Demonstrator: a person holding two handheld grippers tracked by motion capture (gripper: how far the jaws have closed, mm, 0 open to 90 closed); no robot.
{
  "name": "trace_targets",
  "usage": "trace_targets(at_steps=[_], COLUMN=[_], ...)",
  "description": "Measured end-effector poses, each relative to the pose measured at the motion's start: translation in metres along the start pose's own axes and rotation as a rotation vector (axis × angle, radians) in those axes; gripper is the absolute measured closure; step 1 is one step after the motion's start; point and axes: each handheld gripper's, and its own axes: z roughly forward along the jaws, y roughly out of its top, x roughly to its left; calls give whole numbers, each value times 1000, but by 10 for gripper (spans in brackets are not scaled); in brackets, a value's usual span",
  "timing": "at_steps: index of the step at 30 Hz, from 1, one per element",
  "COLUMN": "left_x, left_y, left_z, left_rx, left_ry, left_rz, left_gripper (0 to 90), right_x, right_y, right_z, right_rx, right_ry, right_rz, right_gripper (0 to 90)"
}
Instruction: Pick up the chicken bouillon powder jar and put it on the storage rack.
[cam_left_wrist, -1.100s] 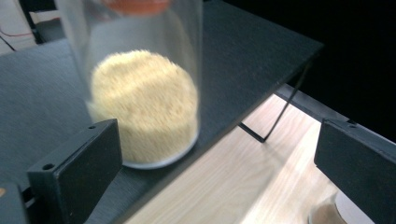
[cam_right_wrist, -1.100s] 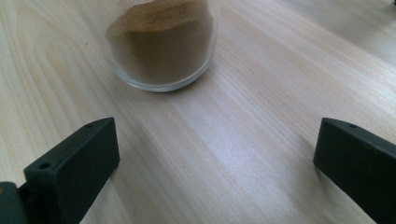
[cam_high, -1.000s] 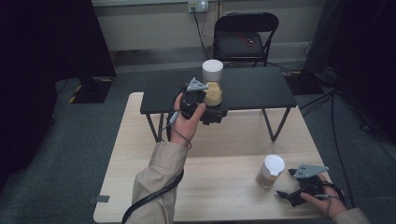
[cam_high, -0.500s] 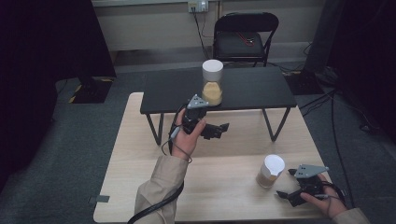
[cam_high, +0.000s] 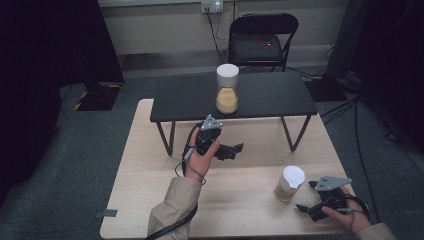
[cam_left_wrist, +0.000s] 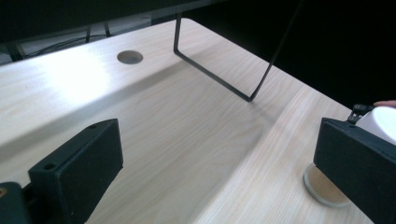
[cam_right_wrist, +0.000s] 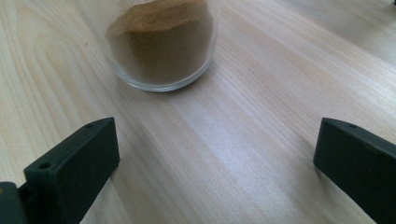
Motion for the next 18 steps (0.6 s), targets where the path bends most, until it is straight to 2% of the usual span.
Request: trace_targets(at_steps=[4, 15, 18], left_x=[4, 5, 7], left_y=[-13, -39, -48], left_z=[3, 4, 1], left_rx=[9, 47, 50], left_ry=[-12, 18, 27], left_rz=[-14, -11, -22], left_gripper=[5, 8, 8], right_x=[0, 0, 0], right_y=[0, 0, 0], right_z=[0, 0, 0], right_rx=[0, 0, 0], right_ry=[0, 0, 0], right_rz=[0, 0, 0], right_gripper=[0, 0, 0])
